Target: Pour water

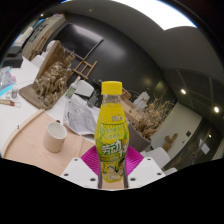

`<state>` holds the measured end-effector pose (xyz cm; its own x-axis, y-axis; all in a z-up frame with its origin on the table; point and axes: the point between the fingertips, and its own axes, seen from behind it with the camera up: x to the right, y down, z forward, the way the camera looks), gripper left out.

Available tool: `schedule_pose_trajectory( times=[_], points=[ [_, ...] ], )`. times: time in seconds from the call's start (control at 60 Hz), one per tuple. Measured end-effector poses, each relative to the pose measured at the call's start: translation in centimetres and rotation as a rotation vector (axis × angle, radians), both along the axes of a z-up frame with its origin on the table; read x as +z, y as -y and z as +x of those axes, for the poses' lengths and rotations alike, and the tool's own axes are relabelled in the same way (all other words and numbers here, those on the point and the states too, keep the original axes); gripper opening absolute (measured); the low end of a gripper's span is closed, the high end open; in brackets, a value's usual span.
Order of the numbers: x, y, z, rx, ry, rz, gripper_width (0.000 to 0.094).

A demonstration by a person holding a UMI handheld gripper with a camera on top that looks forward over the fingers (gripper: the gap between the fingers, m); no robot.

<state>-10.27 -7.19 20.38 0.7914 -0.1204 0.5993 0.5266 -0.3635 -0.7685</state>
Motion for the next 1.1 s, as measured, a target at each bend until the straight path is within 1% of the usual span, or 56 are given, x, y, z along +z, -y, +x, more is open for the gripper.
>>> schedule_pose_trajectory(
  times=[0.117,0.183,0.317,0.4,0.467,0.567,0.7,0.8,0.9,1.0,1.1],
  points=[
    [0.6,-4.3,2.0,0.043,0.314,-0.049,0.0284],
    [0.4,-6.9,2.0,0.085,0.487,-0.069,0.0284],
    [-0.2,-10.6,1.3,0.175,0.802,-0.077,0.0284],
    [-1.5,-12.4,0.5,0.236,0.975,-0.092,0.0283],
    [-2.5,-13.3,0.1,0.272,1.074,-0.101,0.0283],
    [-3.4,-13.9,-0.4,0.301,1.168,-0.121,0.0284],
    [-4.5,-14.2,-1.5,0.351,1.259,-0.121,0.0283],
    [-4.7,-14.1,-1.5,0.346,1.225,-0.125,0.0284],
    [-4.0,-13.8,-1.3,0.322,1.112,-0.118,0.0284],
    [-3.0,-13.4,-0.8,0.293,0.877,-0.100,0.0284],
    [-1.1,-12.6,-0.5,0.243,0.563,-0.048,0.0289]
  ],
)
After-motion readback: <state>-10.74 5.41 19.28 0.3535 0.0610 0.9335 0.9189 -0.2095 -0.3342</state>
